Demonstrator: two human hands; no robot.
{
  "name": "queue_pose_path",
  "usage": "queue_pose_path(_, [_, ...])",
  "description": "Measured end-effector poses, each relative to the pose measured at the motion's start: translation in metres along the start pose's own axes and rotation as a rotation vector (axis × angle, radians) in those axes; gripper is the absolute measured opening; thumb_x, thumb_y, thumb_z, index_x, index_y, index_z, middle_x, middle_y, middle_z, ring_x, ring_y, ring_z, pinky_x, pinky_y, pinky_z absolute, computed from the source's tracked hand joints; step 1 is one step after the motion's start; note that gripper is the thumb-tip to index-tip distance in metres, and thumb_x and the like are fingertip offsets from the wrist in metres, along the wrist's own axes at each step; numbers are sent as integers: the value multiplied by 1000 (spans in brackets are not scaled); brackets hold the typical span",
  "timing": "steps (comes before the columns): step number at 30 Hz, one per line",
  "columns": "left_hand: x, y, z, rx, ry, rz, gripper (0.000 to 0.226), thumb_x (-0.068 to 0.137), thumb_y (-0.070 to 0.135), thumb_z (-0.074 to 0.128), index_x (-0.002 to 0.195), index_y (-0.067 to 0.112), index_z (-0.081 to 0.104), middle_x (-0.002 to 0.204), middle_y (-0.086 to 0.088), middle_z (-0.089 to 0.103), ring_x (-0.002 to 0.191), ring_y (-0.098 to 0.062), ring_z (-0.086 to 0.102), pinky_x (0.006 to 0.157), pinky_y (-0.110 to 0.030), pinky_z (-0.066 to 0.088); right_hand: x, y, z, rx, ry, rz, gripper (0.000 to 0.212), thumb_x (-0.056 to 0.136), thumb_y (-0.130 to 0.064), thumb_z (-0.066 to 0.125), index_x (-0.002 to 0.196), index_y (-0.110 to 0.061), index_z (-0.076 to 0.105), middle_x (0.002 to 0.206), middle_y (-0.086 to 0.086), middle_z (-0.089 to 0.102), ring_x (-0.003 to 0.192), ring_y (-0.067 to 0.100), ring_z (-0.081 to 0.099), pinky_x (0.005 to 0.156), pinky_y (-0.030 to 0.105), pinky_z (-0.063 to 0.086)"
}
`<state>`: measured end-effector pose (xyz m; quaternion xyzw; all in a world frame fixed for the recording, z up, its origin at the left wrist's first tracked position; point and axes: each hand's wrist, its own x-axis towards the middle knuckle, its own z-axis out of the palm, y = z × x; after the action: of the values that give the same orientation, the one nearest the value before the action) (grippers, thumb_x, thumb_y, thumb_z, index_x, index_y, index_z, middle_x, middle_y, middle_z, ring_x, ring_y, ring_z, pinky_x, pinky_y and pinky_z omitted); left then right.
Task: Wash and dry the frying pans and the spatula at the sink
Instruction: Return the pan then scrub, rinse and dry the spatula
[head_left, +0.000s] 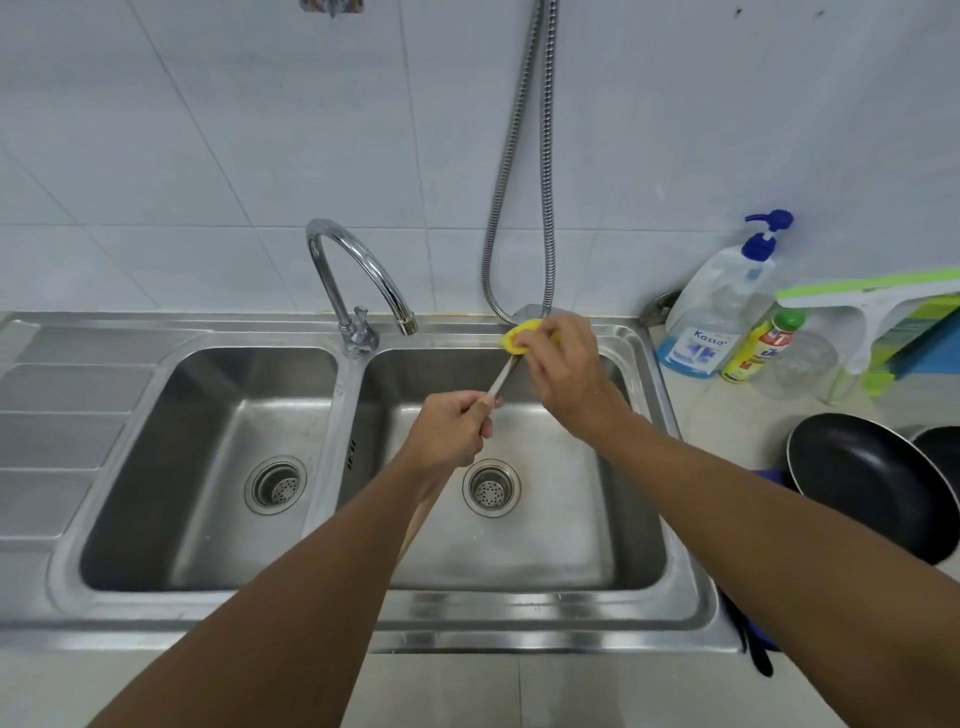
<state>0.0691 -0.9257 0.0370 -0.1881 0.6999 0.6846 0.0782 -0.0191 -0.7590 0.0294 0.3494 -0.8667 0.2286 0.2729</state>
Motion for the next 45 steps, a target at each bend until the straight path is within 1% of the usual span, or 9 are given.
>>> queue_pose_path(5, [5, -15, 0, 96, 38, 72, 29, 105, 18, 58, 95, -5, 73, 64, -8, 55, 46, -13, 40, 45, -22, 34, -13, -12, 2, 107, -121, -176, 33, 107, -17, 41, 105, -5, 72, 98, 18, 57, 86, 32, 55, 82, 40, 48])
queue_pose_path(9, [7, -26, 7, 125, 29, 80, 18, 102, 17, 63, 89, 13, 75, 61, 0, 59, 44, -9, 41, 44, -19, 36, -16, 16, -8, 85, -46, 136, 20, 91, -1, 61, 108, -10, 68, 103, 14, 52, 89, 29, 51, 79, 42, 47])
queue_pose_path(14, [10, -39, 16, 123, 88, 56, 20, 101, 19, 65, 91, 5, 75, 63, 0, 64, 46, -8, 46, 48, -23, 38, -40, 37, -25, 223, -368, -75, 18, 88, -11, 68, 106, -6, 69, 104, 10, 53, 90, 20, 52, 79, 27, 48])
queue_pose_path(19, [9, -37, 16, 18, 73, 61, 16, 102, 17, 64, 104, 4, 73, 69, -4, 65, 48, -14, 44, 43, -20, 38, -95, 104, -54, 51, -236, 526, 23, 83, -10, 74, 105, -16, 69, 108, 4, 51, 98, 19, 52, 85, 31, 47])
queue_pose_path(25, [8, -45, 24, -14, 87, 51, 16, 101, 12, 65, 106, -2, 71, 69, -6, 65, 45, -14, 46, 40, -19, 39, -150, 173, -67, -121, -490, 1064, 36, 96, -36, 60, 119, -9, 66, 128, 22, 54, 113, 39, 54, 99, 45, 44])
queue_pose_path(29, [6, -52, 27, -9, 85, 24, 19, 102, 12, 63, 109, -5, 69, 72, -8, 65, 45, -15, 46, 39, -20, 39, -149, 171, -64, -139, -569, 1055, 38, 99, -32, 59, 126, -6, 62, 130, 23, 55, 118, 40, 53, 102, 48, 42])
queue_pose_path(33, [0, -53, 25, -23, 78, -21, 22, 105, 13, 57, 114, -5, 65, 73, -7, 61, 42, -13, 46, 37, -21, 38, -129, 146, -58, -166, -358, 905, 33, 97, -23, 56, 123, -3, 61, 124, 23, 56, 118, 41, 50, 103, 50, 40])
queue_pose_path(36, [-6, -52, 17, -6, 62, -40, 21, 107, 15, 52, 115, 1, 66, 75, -6, 62, 41, -12, 48, 38, -21, 40, -103, 109, -42, -15, -276, 700, 20, 93, -10, 60, 110, -4, 68, 110, 17, 67, 107, 34, 59, 96, 38, 43])
queue_pose_path(45, [-19, -47, -32, -7, -17, -178, 21, 110, 22, 46, 115, 11, 63, 76, -8, 68, 47, -18, 56, 48, -30, 53, -22, -23, 28, 369, -163, 657, 20, 92, -6, 60, 99, -16, 75, 86, -8, 70, 72, -2, 57, 71, 2, 40])
